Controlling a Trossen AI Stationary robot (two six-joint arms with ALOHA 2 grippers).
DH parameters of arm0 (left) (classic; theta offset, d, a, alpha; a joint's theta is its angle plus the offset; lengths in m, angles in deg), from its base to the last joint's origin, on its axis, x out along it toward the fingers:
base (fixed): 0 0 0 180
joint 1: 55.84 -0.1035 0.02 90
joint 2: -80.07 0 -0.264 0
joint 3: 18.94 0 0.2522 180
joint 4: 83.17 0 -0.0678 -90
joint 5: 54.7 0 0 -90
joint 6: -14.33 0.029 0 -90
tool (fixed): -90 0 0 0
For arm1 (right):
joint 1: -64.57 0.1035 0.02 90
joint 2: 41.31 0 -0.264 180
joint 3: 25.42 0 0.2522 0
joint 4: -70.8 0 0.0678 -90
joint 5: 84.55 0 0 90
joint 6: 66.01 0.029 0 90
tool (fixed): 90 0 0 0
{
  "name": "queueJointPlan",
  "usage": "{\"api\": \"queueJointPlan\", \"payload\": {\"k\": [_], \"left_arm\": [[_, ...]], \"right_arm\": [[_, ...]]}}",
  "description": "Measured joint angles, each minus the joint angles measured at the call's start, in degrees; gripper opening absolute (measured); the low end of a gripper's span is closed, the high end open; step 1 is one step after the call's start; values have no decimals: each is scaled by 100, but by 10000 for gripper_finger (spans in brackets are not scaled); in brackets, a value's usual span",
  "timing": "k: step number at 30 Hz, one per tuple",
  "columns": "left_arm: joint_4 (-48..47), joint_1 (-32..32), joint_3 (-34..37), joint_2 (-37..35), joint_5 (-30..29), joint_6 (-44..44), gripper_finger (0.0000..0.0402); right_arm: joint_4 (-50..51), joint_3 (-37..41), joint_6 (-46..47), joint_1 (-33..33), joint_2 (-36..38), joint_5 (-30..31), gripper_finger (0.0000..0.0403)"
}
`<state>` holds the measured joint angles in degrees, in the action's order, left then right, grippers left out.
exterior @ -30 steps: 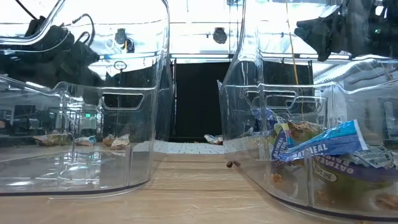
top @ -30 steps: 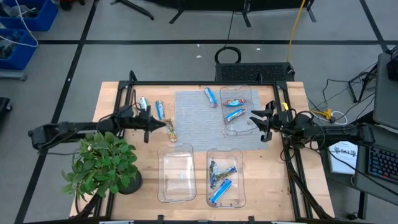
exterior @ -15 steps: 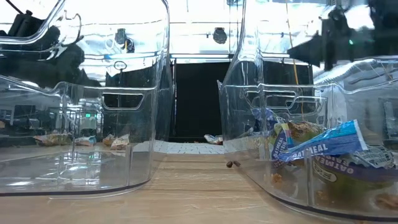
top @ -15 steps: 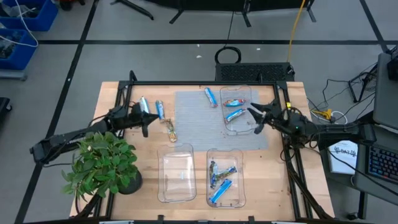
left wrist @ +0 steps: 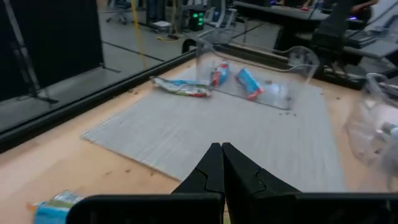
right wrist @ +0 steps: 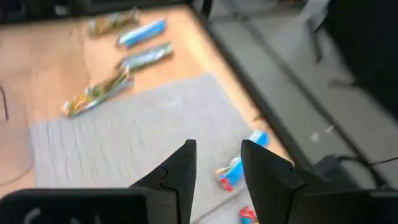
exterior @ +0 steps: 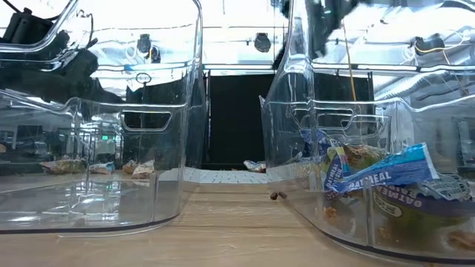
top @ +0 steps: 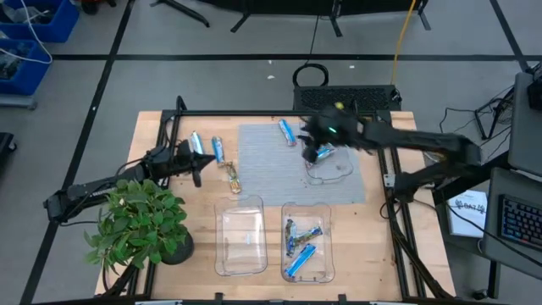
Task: Pick and place Granola Bars by type
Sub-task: Put the red granola bar into the top transparent bin
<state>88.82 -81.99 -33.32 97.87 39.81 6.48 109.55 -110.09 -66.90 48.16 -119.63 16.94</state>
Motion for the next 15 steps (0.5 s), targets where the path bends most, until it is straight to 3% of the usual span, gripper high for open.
{"api": "queueJointPlan", "payload": {"k": [9,15], "left_arm": [[22,0,0,5,-172,-137,2],[38,0,0,8,-162,-135,2]], "right_arm": [[1704,-2315,-154,-583,-2338,-155,118],[2083,-2906,-173,-866,-3525,-1015,118]]}}
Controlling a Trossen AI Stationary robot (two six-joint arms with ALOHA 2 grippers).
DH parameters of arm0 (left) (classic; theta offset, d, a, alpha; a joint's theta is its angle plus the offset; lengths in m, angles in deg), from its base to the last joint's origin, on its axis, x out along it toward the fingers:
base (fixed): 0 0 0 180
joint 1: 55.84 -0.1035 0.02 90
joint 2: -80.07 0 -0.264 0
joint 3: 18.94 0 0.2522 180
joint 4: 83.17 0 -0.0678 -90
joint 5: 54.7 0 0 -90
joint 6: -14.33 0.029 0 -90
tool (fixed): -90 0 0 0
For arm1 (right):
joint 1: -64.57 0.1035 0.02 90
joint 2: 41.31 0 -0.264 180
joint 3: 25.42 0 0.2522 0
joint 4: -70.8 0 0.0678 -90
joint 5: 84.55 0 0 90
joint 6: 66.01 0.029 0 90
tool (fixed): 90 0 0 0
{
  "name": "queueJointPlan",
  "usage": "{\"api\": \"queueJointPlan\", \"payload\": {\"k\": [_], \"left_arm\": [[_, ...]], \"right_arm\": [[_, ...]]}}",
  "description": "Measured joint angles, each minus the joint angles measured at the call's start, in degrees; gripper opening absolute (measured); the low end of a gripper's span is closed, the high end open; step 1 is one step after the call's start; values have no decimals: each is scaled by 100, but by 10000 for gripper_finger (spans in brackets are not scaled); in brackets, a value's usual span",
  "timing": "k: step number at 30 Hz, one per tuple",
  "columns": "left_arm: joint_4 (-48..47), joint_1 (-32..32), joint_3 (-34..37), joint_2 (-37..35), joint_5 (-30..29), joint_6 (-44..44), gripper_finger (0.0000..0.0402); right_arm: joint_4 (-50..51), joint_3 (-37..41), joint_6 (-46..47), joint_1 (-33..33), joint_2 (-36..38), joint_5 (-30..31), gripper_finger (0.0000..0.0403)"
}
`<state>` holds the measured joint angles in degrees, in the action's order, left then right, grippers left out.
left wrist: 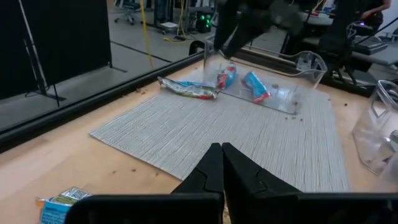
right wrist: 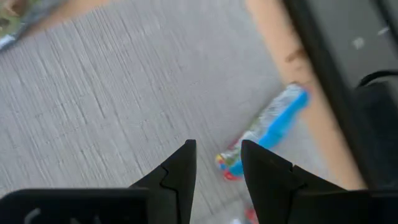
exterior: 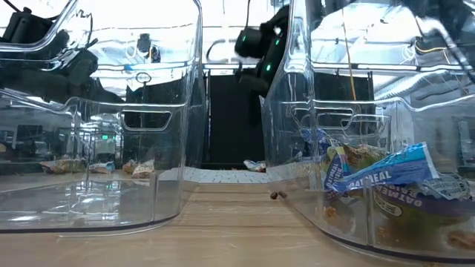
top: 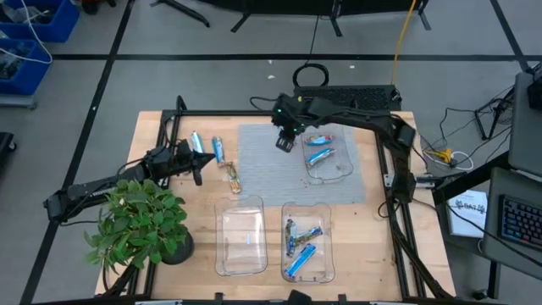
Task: Pick and place Granola Bars by type
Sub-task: Put the red granola bar into the top transparent bin
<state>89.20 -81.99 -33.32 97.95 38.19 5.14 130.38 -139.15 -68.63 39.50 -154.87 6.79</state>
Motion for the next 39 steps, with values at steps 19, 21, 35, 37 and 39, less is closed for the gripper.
{"api": "queueJointPlan", "payload": {"k": [19,21,35,37,39], "left_arm": [[-7,0,0,-1,1,146,46],[-3,0,0,-1,1,158,46],[0,0,0,5,1,288,47],[0,0,0,5,1,286,47],[0,0,0,5,1,284,47]], "right_arm": [[534,-101,43,-343,-947,166,208],[539,-101,45,-359,-935,165,220],[107,-101,1,-524,-941,156,220],[112,-101,1,-552,-941,158,220],[127,-101,27,-573,-941,156,220]]}}
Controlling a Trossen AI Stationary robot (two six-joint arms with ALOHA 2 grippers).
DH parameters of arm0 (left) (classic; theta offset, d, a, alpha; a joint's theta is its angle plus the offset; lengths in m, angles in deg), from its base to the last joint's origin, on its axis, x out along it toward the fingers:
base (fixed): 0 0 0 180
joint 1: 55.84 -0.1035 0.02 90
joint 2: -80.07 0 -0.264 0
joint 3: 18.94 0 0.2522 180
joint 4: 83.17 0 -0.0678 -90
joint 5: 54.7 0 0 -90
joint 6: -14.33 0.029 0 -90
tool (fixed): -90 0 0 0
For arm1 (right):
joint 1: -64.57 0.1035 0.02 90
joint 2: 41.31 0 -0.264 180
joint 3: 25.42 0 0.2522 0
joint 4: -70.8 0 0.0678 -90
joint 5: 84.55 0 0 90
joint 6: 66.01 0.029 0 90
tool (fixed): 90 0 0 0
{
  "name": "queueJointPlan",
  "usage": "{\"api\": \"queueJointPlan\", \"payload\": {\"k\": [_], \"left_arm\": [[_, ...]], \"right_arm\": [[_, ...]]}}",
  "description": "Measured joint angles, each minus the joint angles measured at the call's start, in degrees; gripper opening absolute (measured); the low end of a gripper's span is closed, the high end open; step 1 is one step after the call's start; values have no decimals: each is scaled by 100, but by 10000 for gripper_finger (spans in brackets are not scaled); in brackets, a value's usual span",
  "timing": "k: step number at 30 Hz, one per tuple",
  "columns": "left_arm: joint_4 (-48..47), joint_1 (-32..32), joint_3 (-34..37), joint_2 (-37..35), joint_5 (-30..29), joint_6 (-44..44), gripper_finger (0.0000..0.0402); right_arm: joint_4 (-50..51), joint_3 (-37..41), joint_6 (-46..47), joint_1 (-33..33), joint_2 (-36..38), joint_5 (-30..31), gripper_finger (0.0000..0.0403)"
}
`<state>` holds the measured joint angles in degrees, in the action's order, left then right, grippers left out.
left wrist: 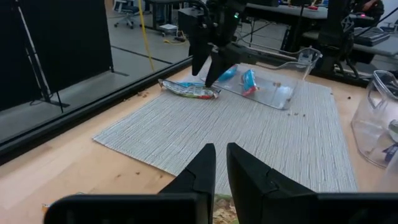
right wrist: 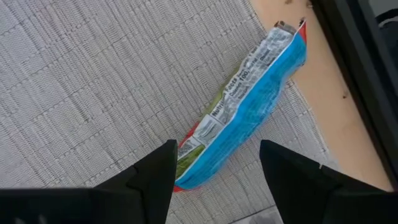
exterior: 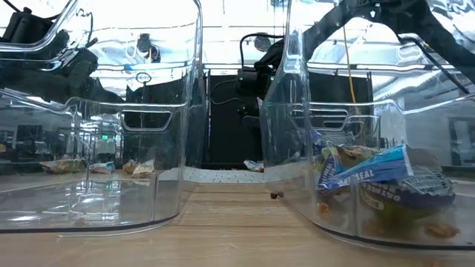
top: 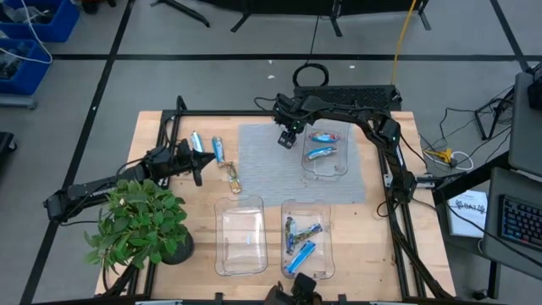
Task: Pick and place Granola Bars by type
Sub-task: Put the red granola bar into the top transparent bin
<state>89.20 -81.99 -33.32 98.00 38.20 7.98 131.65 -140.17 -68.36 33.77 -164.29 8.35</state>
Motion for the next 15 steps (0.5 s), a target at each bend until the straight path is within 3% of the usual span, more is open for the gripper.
{"api": "queueJointPlan", "payload": {"k": [7,15], "left_arm": [[0,0,0,0,0,-2,47],[-4,0,0,0,0,7,47]], "right_arm": [[213,0,-33,38,-62,37,214],[452,2,-181,183,-118,204,154]]}}
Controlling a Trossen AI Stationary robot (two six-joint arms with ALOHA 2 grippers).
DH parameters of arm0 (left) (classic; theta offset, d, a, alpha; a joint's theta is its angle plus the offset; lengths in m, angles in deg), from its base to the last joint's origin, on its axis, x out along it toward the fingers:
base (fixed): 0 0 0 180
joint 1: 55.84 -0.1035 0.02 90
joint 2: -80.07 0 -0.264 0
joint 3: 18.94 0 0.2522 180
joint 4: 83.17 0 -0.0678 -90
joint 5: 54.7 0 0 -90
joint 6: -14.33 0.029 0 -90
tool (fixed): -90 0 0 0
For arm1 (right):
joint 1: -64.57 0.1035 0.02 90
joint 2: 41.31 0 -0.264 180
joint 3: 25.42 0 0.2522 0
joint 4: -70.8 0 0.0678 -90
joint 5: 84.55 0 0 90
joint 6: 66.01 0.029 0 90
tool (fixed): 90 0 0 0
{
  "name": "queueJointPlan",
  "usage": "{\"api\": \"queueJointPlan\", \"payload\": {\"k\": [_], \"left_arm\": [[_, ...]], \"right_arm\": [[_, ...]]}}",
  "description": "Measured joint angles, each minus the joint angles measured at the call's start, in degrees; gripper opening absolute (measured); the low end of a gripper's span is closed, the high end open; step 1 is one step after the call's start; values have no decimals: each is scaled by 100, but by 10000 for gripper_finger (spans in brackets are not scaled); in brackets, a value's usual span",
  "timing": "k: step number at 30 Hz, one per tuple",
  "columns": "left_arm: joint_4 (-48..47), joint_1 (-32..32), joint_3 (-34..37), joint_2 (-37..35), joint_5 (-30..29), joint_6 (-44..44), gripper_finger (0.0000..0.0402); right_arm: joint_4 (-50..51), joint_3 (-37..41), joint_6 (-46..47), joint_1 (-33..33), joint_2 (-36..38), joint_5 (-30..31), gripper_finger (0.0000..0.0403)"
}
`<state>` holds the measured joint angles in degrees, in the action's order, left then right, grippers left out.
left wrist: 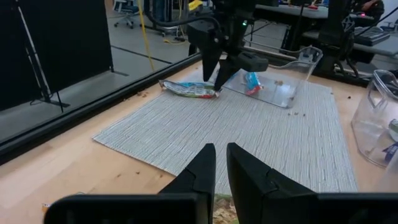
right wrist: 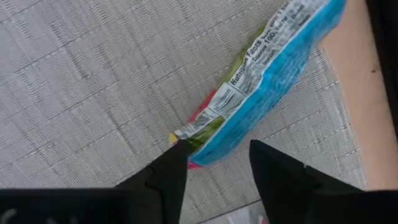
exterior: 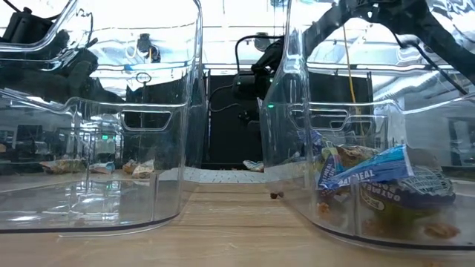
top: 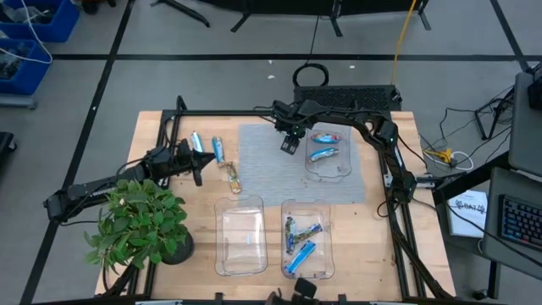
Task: Pick and place Granola Bars by type
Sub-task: Put the red granola bar into the top transparent bin
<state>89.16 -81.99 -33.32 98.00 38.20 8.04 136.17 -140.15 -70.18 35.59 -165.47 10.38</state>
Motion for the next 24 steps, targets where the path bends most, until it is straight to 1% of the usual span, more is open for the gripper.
{"api": "queueJointPlan", "payload": {"k": [4,8,10,13,24], "left_arm": [[-1,0,0,2,0,0,47],[-1,0,0,4,0,5,47],[-2,0,0,5,0,13,47],[-15,-1,0,4,0,13,47],[-37,-1,0,7,0,11,47]], "right_arm": [[-14,0,0,21,0,-12,104],[-10,0,-100,21,0,-52,33],[-10,0,-228,25,0,-124,9],[-103,-2,-277,42,2,-334,2],[-222,9,-463,277,123,-359,0]]}}
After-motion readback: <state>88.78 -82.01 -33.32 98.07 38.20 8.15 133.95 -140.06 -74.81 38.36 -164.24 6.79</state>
